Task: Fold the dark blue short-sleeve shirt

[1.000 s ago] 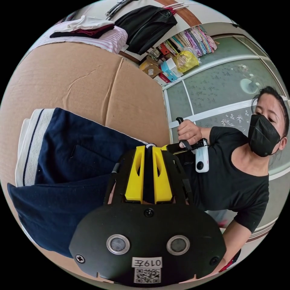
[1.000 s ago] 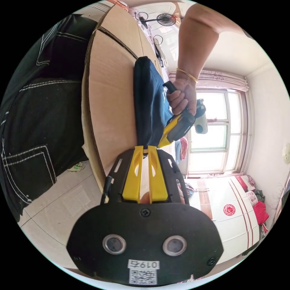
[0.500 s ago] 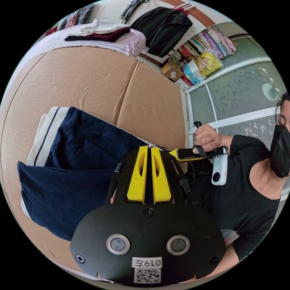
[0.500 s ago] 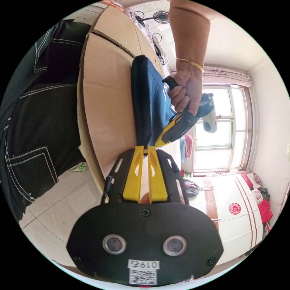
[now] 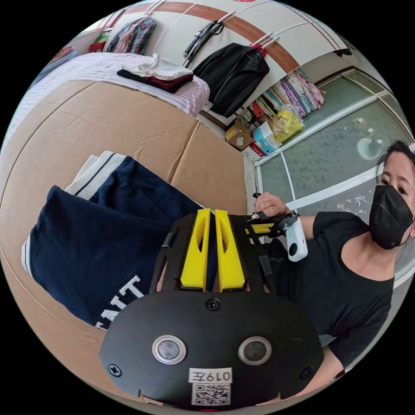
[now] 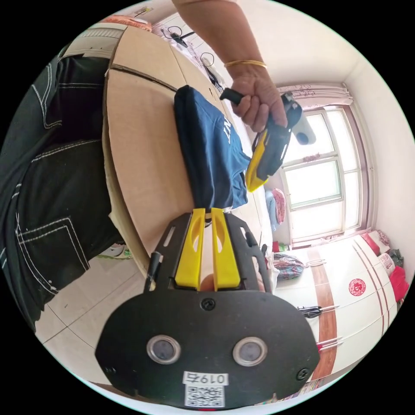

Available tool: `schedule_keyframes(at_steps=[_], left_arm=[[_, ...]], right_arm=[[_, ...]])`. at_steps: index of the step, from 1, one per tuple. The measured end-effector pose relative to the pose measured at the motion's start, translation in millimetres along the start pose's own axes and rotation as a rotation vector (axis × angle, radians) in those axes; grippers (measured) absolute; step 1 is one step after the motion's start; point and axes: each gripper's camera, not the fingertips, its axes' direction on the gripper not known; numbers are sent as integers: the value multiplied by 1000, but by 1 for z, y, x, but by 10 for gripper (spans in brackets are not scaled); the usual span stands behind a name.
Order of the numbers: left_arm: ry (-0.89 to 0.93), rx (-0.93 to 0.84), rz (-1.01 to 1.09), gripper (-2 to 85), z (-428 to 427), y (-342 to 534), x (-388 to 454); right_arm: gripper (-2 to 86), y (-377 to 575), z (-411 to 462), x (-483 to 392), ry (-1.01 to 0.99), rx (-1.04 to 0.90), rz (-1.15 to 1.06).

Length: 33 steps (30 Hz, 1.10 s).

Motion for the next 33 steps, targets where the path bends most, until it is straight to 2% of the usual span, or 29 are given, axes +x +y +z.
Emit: schedule_keyframes(at_steps=[3, 6, 9, 12, 14, 16, 19, 25, 30, 33], left_arm=[[-56, 37, 45, 9, -27, 36, 27], [-235, 72, 20, 9, -49, 78, 49], [-345, 221, -80, 12, -93, 126, 52], [-434, 388, -285, 22, -148, 177, 32], [-387, 507, -431, 41, -188, 215, 3], [-304, 597, -507, 68, -210, 239, -21], [-139, 667, -600, 109, -230, 263, -66], [-120, 598, -751, 151, -257, 273, -125], [-72, 584, -750, 162, -278, 276, -142], [-95, 546, -730, 146, -286, 274, -143]], right_arm=[[34, 1, -3, -1, 17, -4, 13], [52, 2, -9, 2, 16, -11, 45], [65, 9, -21, 17, -3, -2, 167], [73, 17, -39, 36, -76, 49, 313], [79, 11, -52, 46, -186, 124, 382], [94, -5, -56, 46, -248, 161, 352], [107, -40, -53, 35, -191, 162, 253], [109, -84, -43, 27, -213, 140, 133], [100, -88, -26, 28, -205, 62, 103], [57, -83, -14, 33, -180, 21, 94]])
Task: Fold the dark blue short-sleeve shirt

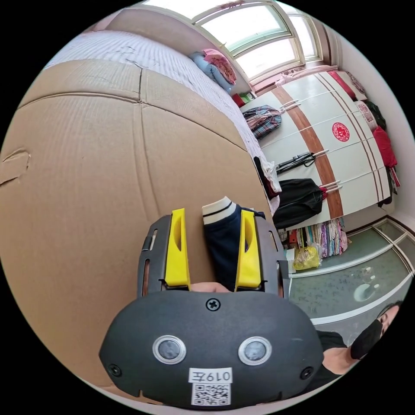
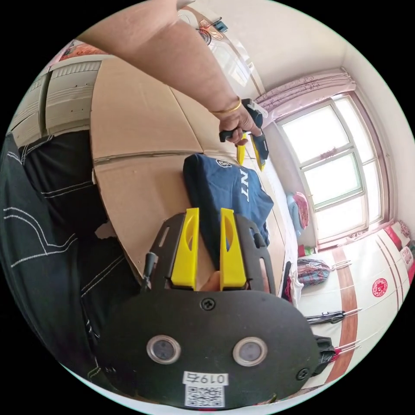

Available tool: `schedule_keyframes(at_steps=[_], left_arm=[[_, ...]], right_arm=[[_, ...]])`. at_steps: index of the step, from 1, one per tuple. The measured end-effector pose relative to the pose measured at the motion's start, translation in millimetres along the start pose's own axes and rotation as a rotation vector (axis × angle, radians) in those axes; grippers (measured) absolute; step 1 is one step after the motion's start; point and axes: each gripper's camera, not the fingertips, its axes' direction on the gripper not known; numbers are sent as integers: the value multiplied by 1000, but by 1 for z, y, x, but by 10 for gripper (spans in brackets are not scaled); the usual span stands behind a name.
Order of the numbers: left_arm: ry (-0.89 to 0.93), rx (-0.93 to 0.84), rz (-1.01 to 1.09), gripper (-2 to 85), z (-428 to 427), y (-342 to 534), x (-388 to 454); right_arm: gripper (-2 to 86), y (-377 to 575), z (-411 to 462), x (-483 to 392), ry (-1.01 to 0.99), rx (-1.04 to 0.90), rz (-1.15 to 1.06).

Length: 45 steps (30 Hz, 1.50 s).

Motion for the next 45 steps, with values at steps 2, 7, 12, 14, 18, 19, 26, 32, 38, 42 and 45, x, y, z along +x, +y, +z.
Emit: schedule_keyframes(at_steps=[2, 7, 12, 14, 18, 19, 26, 32, 38, 42, 45], left_arm=[[-13, -50, 17, 108, 2, -1, 1], [-7, -60, 69, 42, -9, 14, 4], [-117, -36, 106, 22, -47, 56, 16], [-173, -12, 120, 19, -72, 93, 24], [-217, 35, 127, 17, -106, 170, 37], [-218, 53, 121, 17, -115, 198, 40], [-158, 125, 87, 18, -121, 353, 73], [-162, 149, 65, 21, -124, 415, 79], [-103, 301, 180, 44, -154, 459, 79], [-100, 315, 273, 90, -145, 471, 81], [-134, 284, 311, 108, -130, 478, 76]], right_arm=[[9, 6, 5, 6, 6, -10, -17], [-7, 29, 10, 21, 23, -5, -33], [-9, 74, 20, 48, 53, -26, -84], [-9, 110, 27, 70, 56, -6, -114], [-9, 172, 38, 121, 14, 66, -75], [-9, 194, 42, 144, -23, 97, -27], [-6, 323, 93, 292, -512, 208, 483], [20, 414, 118, 349, -797, 295, 848], [95, 478, 143, 365, -1113, 440, 1032], [113, 504, 160, 380, -1070, 346, 1144], [127, 512, 175, 393, -1114, 307, 1168]])
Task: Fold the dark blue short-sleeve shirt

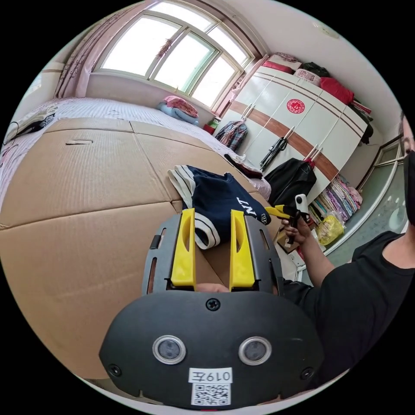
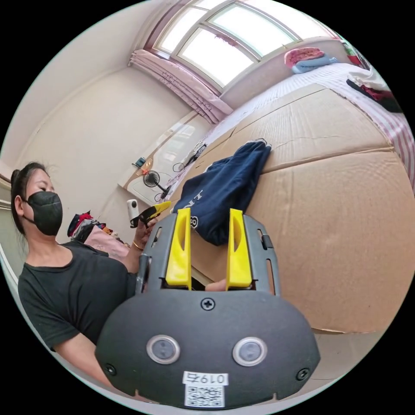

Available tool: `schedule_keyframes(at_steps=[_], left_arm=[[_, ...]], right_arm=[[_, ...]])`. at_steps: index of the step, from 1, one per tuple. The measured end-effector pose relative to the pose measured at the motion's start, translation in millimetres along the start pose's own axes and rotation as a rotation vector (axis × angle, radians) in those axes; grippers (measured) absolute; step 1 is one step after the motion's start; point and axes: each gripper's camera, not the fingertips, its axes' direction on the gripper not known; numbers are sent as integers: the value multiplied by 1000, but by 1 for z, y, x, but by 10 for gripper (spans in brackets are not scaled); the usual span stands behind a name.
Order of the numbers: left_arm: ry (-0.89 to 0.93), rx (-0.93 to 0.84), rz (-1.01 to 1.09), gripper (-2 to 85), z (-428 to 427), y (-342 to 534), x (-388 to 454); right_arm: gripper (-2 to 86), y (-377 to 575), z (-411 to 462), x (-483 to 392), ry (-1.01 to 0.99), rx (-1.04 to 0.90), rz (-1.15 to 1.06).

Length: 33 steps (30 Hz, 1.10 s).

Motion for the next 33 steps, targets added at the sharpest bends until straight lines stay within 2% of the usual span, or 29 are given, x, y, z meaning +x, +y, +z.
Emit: schedule_keyframes(at_steps=[6, 10, 12, 15, 20, 26, 33], left_arm=[[130, -66, -65, 115, 22, 28, -12], [126, -131, -125, 100, 41, 44, -10], [124, -127, -91, 86, 47, 51, 2], [-3, -141, 32, 64, 56, 64, 41], [-369, -156, 298, 26, 82, 90, 122], [-664, -158, 534, 19, 124, 131, 187], [-729, -165, 678, 21, 147, 159, 212]], right_arm=[[137, -28, 0, 24, -7, -116, 51], [112, -47, 0, 32, 43, -162, 53], [86, -53, -2, 37, 71, -172, 62], [62, -62, -5, 45, 53, -169, 76], [48, -74, -6, 55, 55, -181, 106], [35, -90, 1, 52, 97, -211, 119], [27, -103, 14, 49, 99, -218, 161]])
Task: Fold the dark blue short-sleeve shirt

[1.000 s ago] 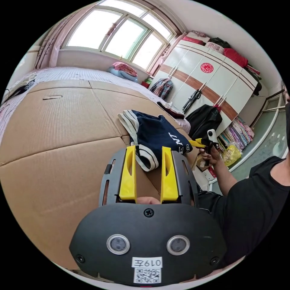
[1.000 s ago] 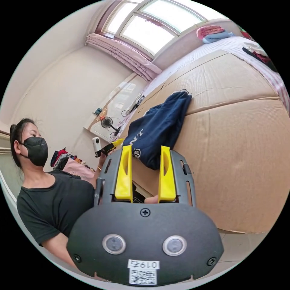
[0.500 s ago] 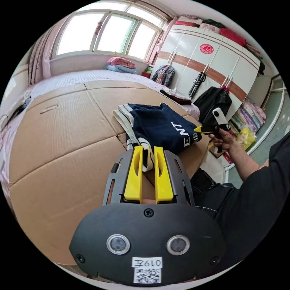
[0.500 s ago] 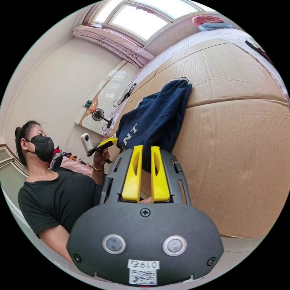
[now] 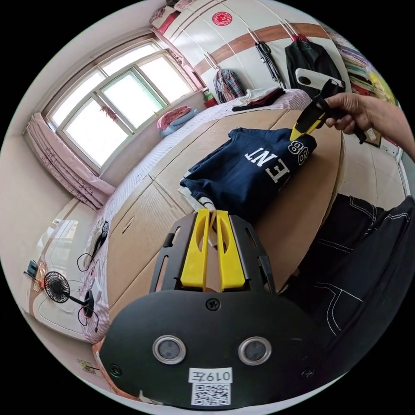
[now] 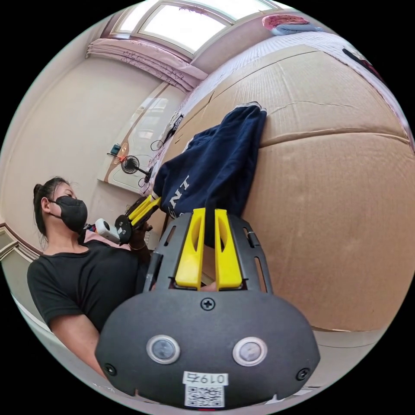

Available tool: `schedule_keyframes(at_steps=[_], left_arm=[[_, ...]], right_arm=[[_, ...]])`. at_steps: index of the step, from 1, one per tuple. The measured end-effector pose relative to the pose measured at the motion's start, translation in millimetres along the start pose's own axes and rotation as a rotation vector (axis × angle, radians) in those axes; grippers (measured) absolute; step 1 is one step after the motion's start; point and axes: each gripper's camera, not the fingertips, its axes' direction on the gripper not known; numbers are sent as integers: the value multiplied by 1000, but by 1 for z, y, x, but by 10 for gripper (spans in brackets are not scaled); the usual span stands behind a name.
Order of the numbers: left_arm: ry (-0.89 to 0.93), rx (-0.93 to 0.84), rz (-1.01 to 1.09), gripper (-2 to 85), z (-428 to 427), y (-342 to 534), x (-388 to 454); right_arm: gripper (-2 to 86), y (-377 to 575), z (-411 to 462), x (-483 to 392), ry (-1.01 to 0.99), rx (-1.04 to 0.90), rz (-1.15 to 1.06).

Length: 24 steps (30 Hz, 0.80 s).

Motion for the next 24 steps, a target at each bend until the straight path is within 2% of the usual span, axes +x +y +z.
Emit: schedule_keyframes(at_steps=[4, 12, 17, 22, 24], left_arm=[[64, 8, -48, 29, 4, 7, 0], [408, -1, -266, 105, 34, 36, -49], [867, 63, -422, 138, 85, 55, -89], [918, 53, -452, 124, 107, 43, -82], [868, 22, -439, 110, 109, 34, -70]], right_arm=[[24, -10, 9, -13, 14, -7, 3], [22, -30, 32, -39, 3, -19, 23], [22, -46, 56, -58, -35, -20, 58], [21, -61, 82, -83, -55, -16, 89], [21, -68, 94, -95, -54, -24, 94]])
